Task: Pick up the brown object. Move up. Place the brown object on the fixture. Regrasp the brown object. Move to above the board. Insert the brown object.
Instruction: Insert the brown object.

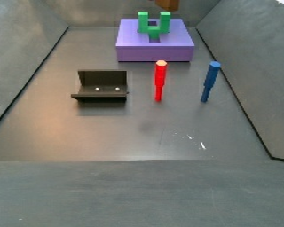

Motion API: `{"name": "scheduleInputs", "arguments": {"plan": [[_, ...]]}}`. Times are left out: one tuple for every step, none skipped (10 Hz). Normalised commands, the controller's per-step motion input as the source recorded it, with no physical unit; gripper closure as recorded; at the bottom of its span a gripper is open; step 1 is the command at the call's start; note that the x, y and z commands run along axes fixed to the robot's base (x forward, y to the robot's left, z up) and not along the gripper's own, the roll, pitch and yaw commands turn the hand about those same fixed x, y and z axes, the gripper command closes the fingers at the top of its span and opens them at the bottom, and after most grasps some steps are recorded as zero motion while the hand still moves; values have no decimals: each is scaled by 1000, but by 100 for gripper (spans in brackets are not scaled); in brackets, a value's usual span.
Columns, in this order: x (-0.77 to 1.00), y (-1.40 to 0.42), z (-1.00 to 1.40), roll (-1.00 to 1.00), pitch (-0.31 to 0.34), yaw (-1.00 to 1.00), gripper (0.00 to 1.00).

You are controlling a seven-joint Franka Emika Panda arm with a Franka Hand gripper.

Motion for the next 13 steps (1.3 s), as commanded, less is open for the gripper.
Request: {"name": "scheduleInputs", "arguments": {"plan": [[11, -123, -83, 0, -61, -974, 100], [83, -531, -166, 117, -51, -691, 100], [69, -580, -234, 180, -64, -626, 100], [71, -569, -257, 191, -66, -629, 100], [297, -357, -240, 144, 0, -537, 100], [0, 26, -434, 136, 30, -883, 100], [-346, 254, -306, -13, 0, -591, 100], [-303, 183, -206, -80, -27, -351, 100], [-294, 143, -229, -54, -59, -271, 100], [-183, 0, -237, -163, -91, 0, 100], [214, -46, -166, -213, 0, 117, 100], [340, 0, -217, -200, 0, 126, 100], [223, 69, -249, -170, 0, 103, 100]]}}
